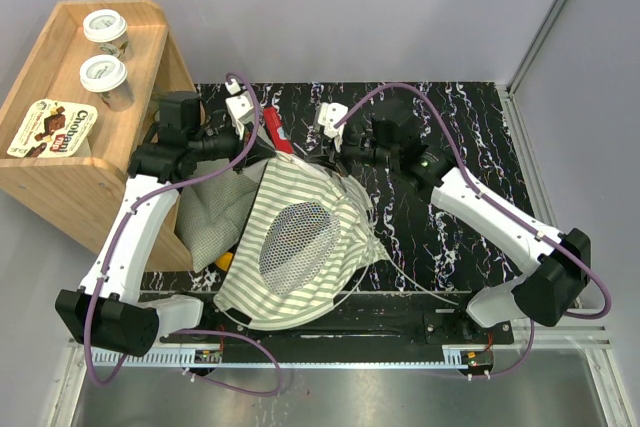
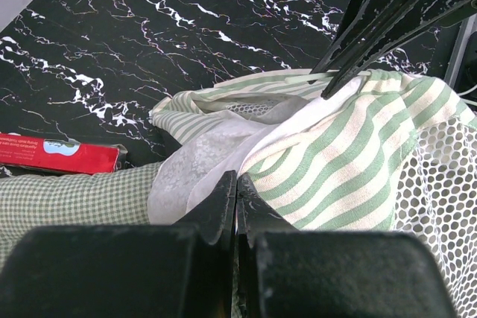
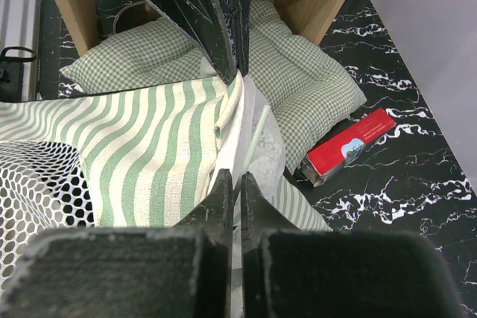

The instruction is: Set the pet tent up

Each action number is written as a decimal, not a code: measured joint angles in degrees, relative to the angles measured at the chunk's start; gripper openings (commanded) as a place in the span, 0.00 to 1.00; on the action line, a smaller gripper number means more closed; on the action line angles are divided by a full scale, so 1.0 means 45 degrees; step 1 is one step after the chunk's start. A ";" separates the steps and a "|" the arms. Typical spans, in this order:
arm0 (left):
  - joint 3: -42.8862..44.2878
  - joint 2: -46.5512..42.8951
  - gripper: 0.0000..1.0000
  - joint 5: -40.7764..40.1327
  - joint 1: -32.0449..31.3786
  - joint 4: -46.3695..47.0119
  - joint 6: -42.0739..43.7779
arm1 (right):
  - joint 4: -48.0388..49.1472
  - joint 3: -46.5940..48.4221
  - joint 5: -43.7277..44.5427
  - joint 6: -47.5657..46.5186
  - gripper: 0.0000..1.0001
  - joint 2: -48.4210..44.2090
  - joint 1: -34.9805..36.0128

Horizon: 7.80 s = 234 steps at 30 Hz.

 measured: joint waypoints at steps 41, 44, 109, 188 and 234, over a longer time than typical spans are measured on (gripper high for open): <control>0.0000 0.0413 0.00 -0.0253 0.0126 -0.0019 0.0321 | -0.1302 -0.0330 0.0685 -0.1773 0.00 0.0233 0.0869; 0.0000 0.0413 0.00 -0.0238 0.0131 -0.0019 0.0325 | -0.1234 -0.0374 0.0797 -0.1695 0.00 0.0063 0.0869; 0.0000 0.0306 0.00 0.0044 0.0272 -0.0063 0.1200 | -0.2506 0.1758 0.1321 -0.1054 0.00 0.1753 0.0719; -0.0330 0.1273 0.00 -0.0374 -0.1511 -0.1836 0.6887 | -0.4153 0.3036 -0.0534 -0.0607 0.00 0.3356 0.0447; -0.1637 0.0661 0.00 -0.1943 -0.1821 -0.0316 0.6606 | -0.9369 0.0058 0.2623 0.4376 0.67 -0.3172 0.0729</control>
